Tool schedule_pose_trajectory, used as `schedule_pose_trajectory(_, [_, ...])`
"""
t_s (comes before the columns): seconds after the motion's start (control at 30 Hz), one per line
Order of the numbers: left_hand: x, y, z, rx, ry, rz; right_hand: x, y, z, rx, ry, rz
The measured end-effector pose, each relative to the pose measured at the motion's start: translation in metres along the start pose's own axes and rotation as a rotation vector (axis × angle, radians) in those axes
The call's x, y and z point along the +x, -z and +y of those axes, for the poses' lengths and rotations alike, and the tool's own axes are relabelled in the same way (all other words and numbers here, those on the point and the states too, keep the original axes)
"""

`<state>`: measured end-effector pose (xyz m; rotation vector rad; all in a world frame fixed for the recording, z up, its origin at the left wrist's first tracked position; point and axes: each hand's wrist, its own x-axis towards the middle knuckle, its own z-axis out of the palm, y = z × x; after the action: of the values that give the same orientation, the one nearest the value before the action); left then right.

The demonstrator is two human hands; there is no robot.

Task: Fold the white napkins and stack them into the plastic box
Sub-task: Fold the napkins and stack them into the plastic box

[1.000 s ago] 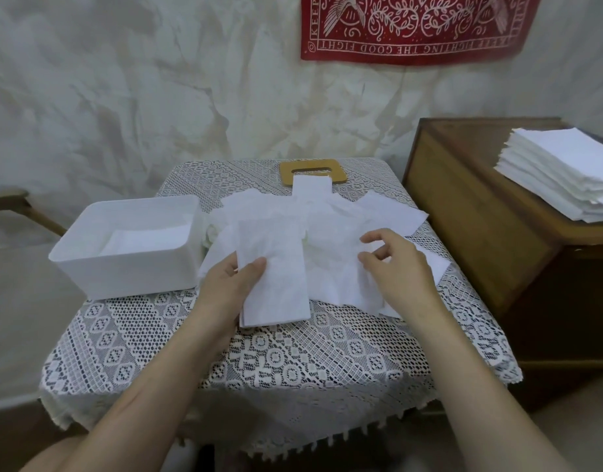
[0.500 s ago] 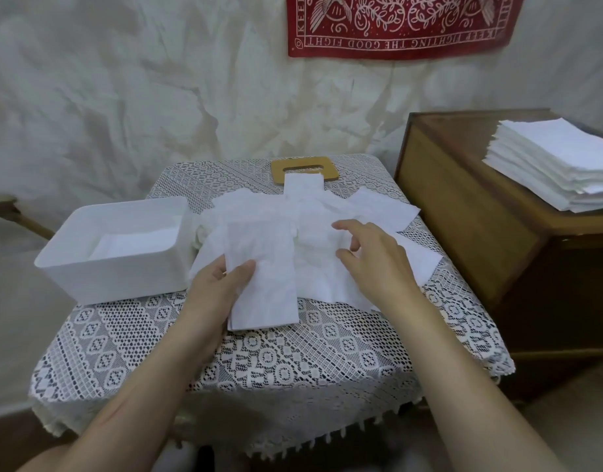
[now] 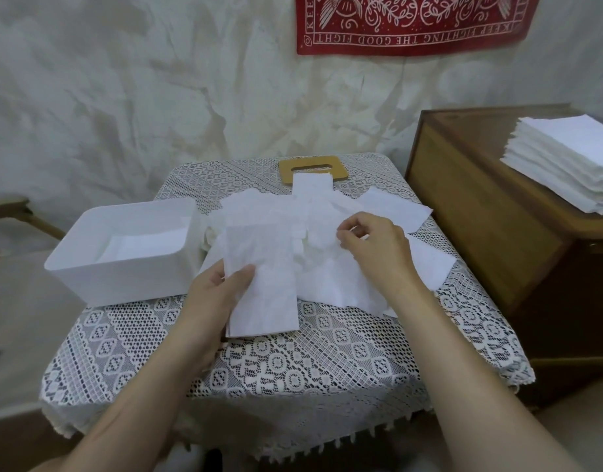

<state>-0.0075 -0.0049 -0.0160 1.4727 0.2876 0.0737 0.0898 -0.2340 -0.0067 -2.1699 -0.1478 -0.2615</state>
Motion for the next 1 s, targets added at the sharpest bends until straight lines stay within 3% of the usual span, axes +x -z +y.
schedule_pose_trajectory(0.17, [0.002,0.0,0.002,-0.005,-0.002,-0.014,0.009,-0.003,-0.002,0.143,-0.002,0.008])
schedule_pose_trajectory(0.3, [0.003,-0.003,0.002,-0.003,0.002,-0.032,0.012,0.004,0.004,-0.017,0.043,0.003])
schedule_pose_trajectory(0.6, [0.0,-0.01,-0.001,-0.005,0.005,-0.026,0.001,0.038,0.032,-0.127,-0.216,-0.016])
schedule_pose_trajectory(1.0, [0.0,-0.015,-0.004,0.006,0.005,-0.008,-0.004,0.041,0.022,0.417,-0.403,-0.09])
